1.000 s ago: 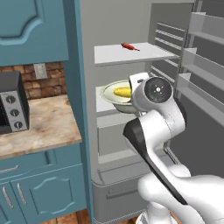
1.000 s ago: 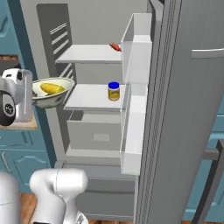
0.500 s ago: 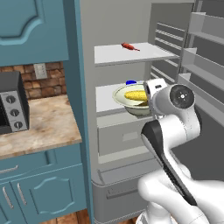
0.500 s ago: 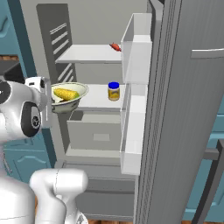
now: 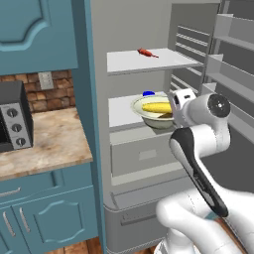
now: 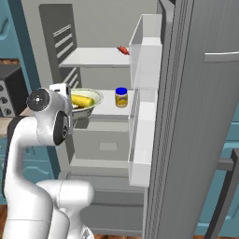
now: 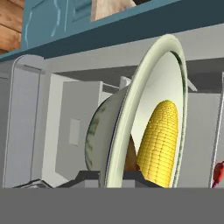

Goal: Pick the chicken drumstick and corn from their plates and place them in the bowl. Then put the bowl in the fridge.

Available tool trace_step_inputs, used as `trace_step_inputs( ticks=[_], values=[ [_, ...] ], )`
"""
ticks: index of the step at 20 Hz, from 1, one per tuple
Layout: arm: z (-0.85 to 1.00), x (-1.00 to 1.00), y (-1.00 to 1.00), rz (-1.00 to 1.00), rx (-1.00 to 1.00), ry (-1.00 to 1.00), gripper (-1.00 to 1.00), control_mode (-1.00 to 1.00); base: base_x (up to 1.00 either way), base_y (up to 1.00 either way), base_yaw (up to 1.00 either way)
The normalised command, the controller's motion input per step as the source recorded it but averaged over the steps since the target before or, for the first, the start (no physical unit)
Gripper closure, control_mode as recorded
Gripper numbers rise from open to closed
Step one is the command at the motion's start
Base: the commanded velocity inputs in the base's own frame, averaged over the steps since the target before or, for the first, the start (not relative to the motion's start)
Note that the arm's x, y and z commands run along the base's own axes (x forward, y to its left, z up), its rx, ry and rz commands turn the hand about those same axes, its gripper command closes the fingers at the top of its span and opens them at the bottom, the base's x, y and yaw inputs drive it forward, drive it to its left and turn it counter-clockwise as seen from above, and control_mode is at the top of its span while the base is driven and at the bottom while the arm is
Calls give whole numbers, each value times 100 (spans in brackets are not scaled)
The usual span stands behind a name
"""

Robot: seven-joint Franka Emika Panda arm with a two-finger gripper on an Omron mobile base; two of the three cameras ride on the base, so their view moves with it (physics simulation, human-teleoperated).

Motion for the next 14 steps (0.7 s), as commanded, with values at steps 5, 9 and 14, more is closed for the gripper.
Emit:
trace_step_inputs(
  ticks=[5,9,14],
  values=[
    [-12,48,-6,17,1,5,100,-100,0,0,0],
    [-17,54,-1,11,0,4,100,-100,0,0,0],
    [-21,50,-2,0,0,4,100,-100,0,0,0]
  ],
)
